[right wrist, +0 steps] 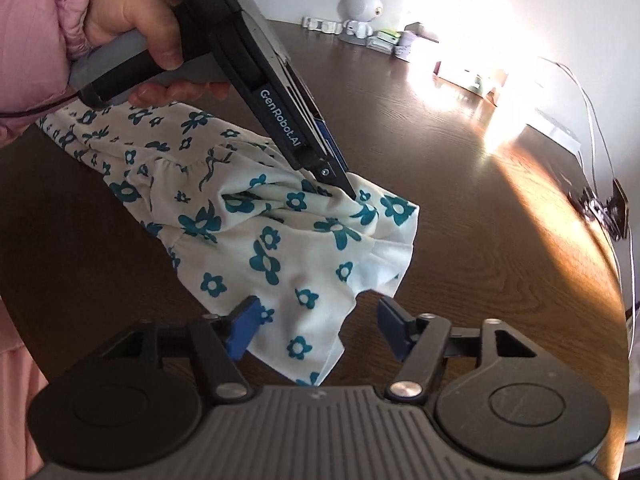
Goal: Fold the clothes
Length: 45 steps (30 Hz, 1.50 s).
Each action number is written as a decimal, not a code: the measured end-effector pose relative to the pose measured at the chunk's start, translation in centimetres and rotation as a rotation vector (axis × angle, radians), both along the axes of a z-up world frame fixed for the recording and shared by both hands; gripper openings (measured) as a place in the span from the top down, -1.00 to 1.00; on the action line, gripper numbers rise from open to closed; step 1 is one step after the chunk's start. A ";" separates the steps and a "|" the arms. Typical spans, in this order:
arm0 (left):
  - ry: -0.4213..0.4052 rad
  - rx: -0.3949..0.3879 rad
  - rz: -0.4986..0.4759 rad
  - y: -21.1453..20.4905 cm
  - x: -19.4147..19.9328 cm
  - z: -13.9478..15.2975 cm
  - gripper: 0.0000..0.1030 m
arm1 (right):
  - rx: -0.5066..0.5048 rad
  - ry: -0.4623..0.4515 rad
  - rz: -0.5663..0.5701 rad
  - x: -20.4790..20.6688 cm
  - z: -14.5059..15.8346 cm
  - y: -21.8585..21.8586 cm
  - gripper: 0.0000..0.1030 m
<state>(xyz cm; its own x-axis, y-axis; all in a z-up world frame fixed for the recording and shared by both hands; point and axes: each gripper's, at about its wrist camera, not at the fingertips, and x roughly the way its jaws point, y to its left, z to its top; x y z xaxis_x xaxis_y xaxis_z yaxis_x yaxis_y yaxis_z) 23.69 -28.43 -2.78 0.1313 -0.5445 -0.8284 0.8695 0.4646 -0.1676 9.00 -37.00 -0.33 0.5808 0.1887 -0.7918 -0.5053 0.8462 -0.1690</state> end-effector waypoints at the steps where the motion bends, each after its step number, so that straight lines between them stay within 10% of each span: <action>1: -0.004 0.003 -0.016 -0.1 -0.2 0.0 0.46 | -0.031 -0.003 0.034 0.3 0.0 0.2 -0.67; 4: -0.017 0.017 -0.064 -0.4 -0.8 0.1 0.46 | -0.118 -0.010 0.160 1.4 0.0 0.9 -0.99; 12: -0.047 0.024 -0.098 -0.6 -1.8 0.0 0.46 | -0.162 0.104 0.419 6.4 0.0 1.8 -0.99; 16: -0.031 0.000 -0.083 0.0 -1.5 -0.1 0.42 | -0.038 0.242 0.432 8.5 -0.5 0.6 -0.82; 24: -0.075 -0.075 -0.021 2.8 -1.8 2.8 0.27 | 0.040 0.231 0.396 8.4 -0.9 -0.6 -0.79; 30: -0.120 -0.023 -0.038 3.0 -3.5 2.9 0.29 | 0.098 0.144 0.179 6.2 -0.2 -2.3 -0.90; 35: -0.085 -0.013 -0.040 2.0 -2.4 1.3 0.32 | 0.378 0.165 -0.160 0.9 0.9 -5.4 -0.89; 40: -0.069 -0.019 -0.048 2.5 -2.3 0.8 0.32 | 0.610 0.227 -0.404 -3.6 -0.3 -6.4 -0.28; 45: -0.063 -0.025 -0.059 3.5 -2.2 0.9 0.32 | 0.731 0.255 -0.548 -4.5 -1.5 -5.0 -0.25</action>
